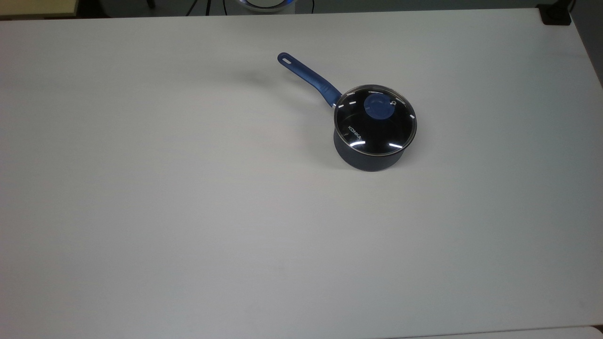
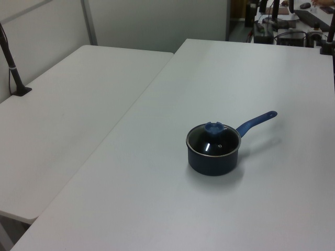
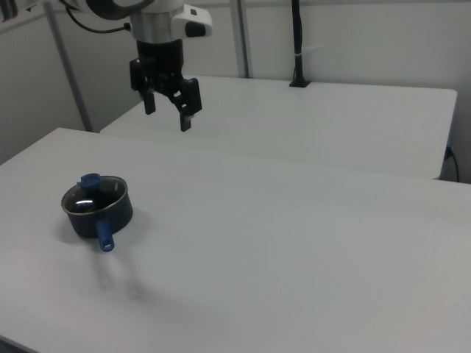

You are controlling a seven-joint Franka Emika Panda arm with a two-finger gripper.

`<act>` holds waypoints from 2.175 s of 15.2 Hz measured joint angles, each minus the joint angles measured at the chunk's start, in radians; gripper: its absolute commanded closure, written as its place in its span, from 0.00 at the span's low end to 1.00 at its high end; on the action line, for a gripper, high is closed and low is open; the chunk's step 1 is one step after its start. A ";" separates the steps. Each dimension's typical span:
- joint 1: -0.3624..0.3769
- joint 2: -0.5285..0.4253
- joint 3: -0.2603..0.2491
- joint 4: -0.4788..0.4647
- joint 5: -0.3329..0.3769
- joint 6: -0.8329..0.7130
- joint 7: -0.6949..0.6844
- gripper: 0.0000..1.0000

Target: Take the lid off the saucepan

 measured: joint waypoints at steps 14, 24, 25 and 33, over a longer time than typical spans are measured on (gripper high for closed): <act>0.208 0.014 0.012 -0.045 -0.045 -0.012 0.008 0.00; 0.457 0.162 0.016 -0.053 -0.046 0.220 0.225 0.00; 0.483 0.183 0.017 -0.054 -0.050 0.245 0.230 0.00; 0.546 0.293 0.017 -0.054 -0.125 0.286 0.133 0.00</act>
